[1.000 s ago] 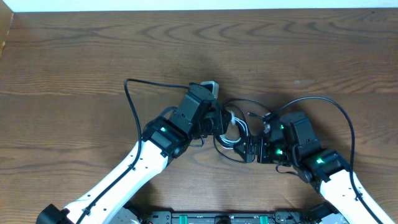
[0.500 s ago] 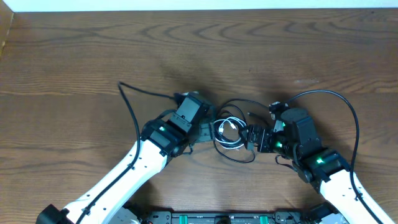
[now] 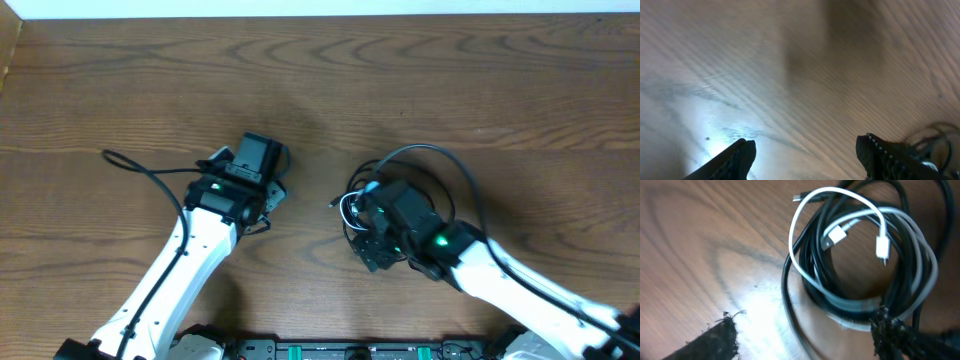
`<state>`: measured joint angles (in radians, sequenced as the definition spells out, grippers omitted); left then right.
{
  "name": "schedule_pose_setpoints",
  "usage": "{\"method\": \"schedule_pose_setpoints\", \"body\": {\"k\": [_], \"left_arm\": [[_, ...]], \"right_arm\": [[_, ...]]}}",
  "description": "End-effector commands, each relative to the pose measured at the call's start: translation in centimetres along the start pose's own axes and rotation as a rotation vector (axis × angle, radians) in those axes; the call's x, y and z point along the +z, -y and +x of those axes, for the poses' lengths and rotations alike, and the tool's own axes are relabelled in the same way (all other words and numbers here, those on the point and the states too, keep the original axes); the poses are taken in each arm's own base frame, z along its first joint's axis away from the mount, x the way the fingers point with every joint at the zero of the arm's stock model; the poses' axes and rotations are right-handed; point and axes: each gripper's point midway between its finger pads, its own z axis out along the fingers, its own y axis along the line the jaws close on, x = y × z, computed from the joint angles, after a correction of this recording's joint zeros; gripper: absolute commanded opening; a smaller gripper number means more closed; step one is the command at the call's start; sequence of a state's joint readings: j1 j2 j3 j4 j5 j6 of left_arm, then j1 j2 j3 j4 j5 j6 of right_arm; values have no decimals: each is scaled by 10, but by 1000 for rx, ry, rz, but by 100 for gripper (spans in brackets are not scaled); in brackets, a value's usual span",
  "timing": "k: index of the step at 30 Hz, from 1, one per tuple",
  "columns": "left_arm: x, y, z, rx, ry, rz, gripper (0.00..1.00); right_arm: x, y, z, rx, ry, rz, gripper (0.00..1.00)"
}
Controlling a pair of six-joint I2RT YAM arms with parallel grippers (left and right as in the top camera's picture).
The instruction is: Untangle cables
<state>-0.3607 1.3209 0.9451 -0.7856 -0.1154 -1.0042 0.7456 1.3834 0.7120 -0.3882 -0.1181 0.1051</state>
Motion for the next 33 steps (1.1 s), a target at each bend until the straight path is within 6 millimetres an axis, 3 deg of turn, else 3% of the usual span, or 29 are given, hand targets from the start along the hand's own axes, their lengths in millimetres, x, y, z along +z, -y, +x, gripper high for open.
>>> {"method": "schedule_pose_setpoints", "body": {"k": [1,5,7,9,12,15,18,21,24,26,29,33], "left_arm": [[-9,-4,-14,-58,38,0,70],[-9,-6,-15,-62,37,-6,70],[-9,-6,-15,-63,39,-4,70],[-9,-6,-15,-62,39,-4,70],[-9,-6,-15,-63,39,-4,70],[-9,-6,-15,-63,38,-4,69],[-9,-6,-14,-60,36,-6,66],[-9,0,-7,23,-8,28,57],[-13,13,3,150,-61,104,46],[-20,31,14,265,-113,218,45],[-43,63,32,430,-177,447,44],[-80,84,42,501,-187,653,44]], "right_arm": [[13,5,-10,-163,-27,63,77],[43,6,3,-240,-117,64,59],[53,11,9,-240,-147,98,31],[58,13,15,-212,-171,102,23],[54,9,9,-140,-164,91,1],[32,-7,-26,-37,-95,16,1],[-15,-27,-81,94,24,-142,1],[-69,-21,-120,404,99,-276,1],[-95,-11,-130,565,121,-388,1],[-101,3,-132,648,124,-411,1],[-103,22,-132,704,135,-404,1],[-105,31,-125,768,110,-409,1]]}}
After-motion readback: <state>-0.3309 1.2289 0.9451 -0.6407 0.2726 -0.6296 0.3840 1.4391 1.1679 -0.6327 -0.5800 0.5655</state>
